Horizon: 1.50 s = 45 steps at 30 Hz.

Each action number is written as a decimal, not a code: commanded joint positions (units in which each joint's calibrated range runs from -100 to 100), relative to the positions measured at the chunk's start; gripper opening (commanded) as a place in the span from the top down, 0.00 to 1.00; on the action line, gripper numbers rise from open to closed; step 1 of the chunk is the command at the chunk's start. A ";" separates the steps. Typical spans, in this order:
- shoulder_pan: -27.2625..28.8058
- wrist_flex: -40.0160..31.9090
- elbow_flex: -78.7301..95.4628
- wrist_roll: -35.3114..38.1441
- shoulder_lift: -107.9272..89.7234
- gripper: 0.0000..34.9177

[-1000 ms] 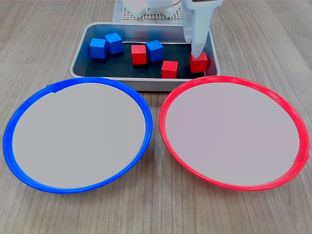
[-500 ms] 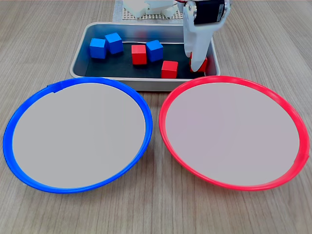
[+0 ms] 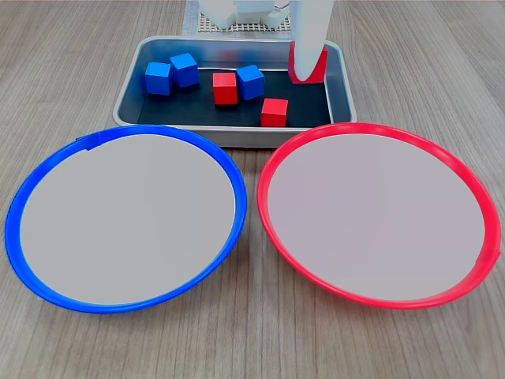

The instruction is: Move six blocks from tray to matching dishes

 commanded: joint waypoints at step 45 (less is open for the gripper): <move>5.30 -1.23 18.54 -2.39 4.22 0.48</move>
